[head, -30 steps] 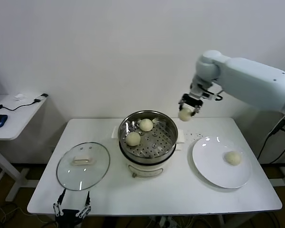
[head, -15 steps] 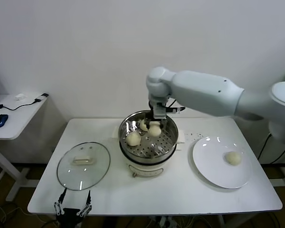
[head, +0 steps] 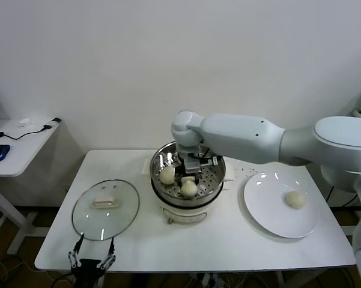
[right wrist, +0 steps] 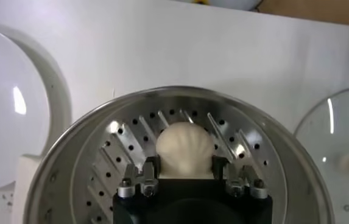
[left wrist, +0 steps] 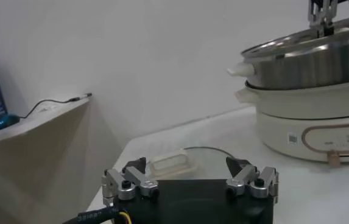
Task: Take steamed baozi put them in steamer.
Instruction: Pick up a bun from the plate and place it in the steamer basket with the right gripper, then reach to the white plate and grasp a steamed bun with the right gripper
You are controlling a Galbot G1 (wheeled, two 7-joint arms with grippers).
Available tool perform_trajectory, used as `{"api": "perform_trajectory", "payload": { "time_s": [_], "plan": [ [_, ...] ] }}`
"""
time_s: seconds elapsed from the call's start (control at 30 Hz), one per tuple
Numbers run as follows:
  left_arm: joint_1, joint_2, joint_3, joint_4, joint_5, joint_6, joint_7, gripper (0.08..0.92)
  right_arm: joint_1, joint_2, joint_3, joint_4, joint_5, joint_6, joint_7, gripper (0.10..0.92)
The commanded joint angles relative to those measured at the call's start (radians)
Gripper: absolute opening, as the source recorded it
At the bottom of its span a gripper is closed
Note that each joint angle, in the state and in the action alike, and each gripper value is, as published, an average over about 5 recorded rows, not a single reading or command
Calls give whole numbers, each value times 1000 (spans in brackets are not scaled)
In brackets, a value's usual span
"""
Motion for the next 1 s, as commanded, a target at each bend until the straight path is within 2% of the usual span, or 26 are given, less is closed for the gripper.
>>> {"api": "perform_trajectory", "payload": {
  "time_s": [0.03,0.13,0.4,0.57,0.67,0.73,0.83,0.93,1.0],
  "plan": [
    [-10,2,-1,5,2,4,1,823,-25,17,-12,4,10,5,9,572],
    [-6,3,-3,4,-1,3,1,823,-20,15,-16,-7,14,11,10,597],
    [7,2,-9,6,-9,-5,1,823,-4,-5,13,-16,15,19,5,794],
    [9,3,-9,4,-12,-6,1,823,50,-34,33,-37,57,13,13,822],
    [11,6,-10,-2,-14,-6,1,823,110,-71,21,-91,135,-31,23,823],
    [12,9,-11,-8,-16,-6,1,823,174,-107,-31,-136,229,-112,48,823],
    [15,12,-11,-15,-19,-7,1,823,279,-170,-170,-186,445,-313,111,823],
    [18,13,-9,-19,-23,-9,1,823,309,-269,-206,-207,648,-596,107,823],
    [21,13,-6,-23,-26,-10,2,823,296,-343,-183,-215,730,-766,91,823]
  ]
}}
